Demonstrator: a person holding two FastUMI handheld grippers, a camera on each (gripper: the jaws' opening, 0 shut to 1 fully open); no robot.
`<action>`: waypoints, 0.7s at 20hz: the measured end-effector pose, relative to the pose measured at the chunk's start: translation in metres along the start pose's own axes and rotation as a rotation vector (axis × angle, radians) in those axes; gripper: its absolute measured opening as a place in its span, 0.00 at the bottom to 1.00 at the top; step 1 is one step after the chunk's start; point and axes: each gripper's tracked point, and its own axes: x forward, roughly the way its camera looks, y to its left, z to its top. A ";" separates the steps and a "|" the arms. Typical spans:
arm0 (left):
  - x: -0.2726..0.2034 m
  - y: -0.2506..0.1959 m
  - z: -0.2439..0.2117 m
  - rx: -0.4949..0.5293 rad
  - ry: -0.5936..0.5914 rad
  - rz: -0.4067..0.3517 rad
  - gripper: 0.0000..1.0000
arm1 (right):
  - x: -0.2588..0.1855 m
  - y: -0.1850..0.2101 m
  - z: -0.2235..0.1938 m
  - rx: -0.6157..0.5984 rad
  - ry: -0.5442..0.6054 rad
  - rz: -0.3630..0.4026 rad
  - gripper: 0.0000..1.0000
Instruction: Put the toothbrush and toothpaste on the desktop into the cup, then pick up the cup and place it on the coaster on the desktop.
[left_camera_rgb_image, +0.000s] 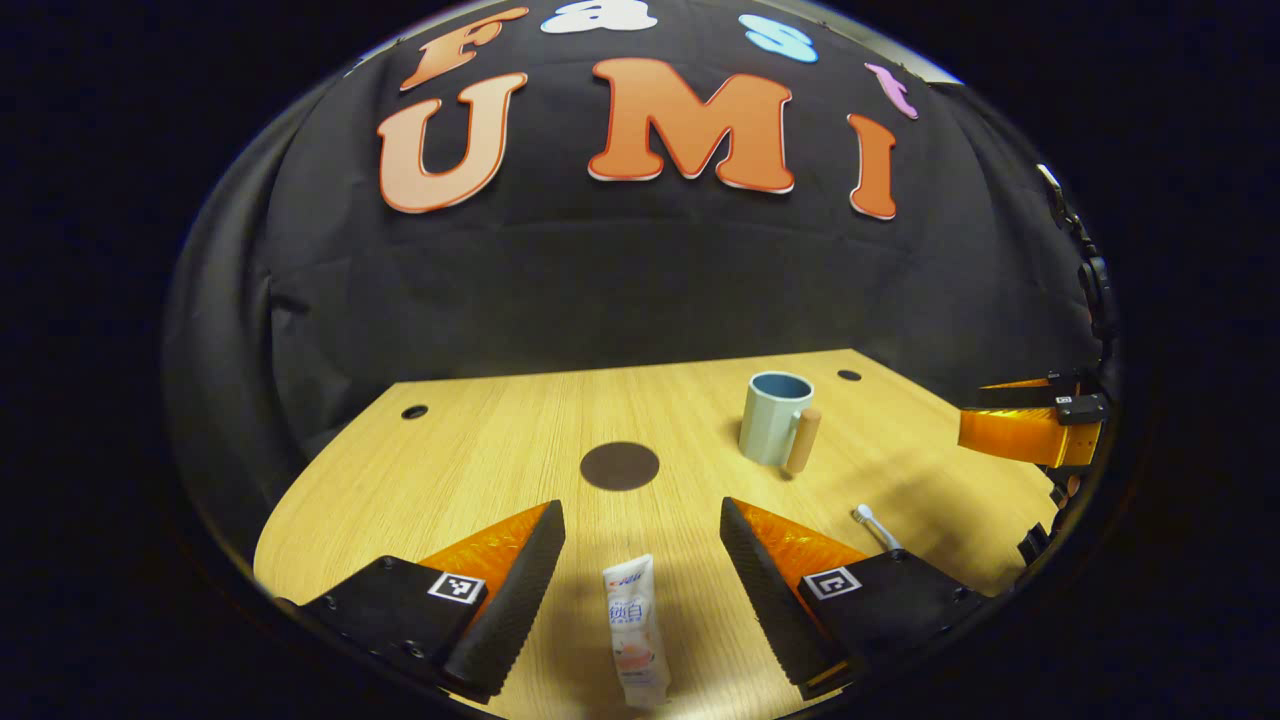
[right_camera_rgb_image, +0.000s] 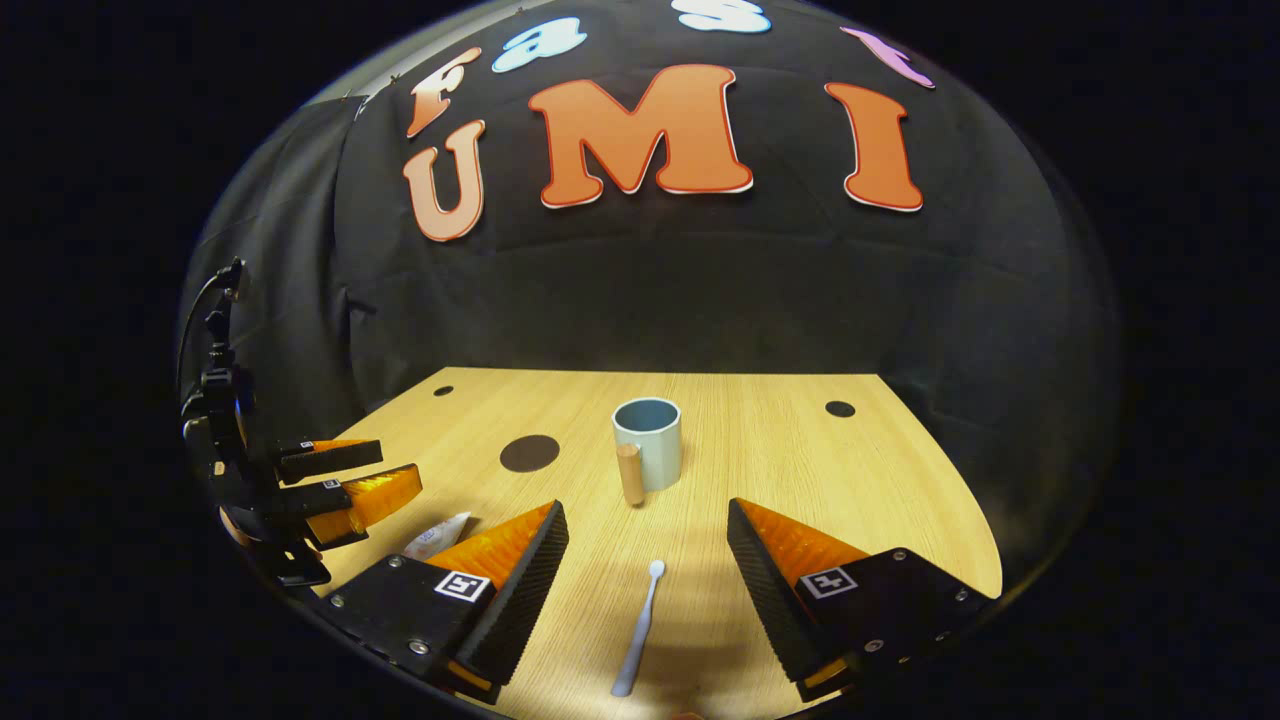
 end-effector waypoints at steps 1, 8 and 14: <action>0.003 0.002 -0.008 -0.008 0.038 0.004 1.00 | 0.002 0.001 -0.005 0.001 0.032 0.001 0.96; 0.011 -0.006 -0.036 -0.034 0.268 -0.026 0.99 | 0.015 0.012 -0.045 0.006 0.240 0.024 0.95; 0.005 -0.008 -0.036 -0.025 0.395 -0.023 0.92 | 0.026 0.010 -0.086 -0.009 0.390 0.024 0.89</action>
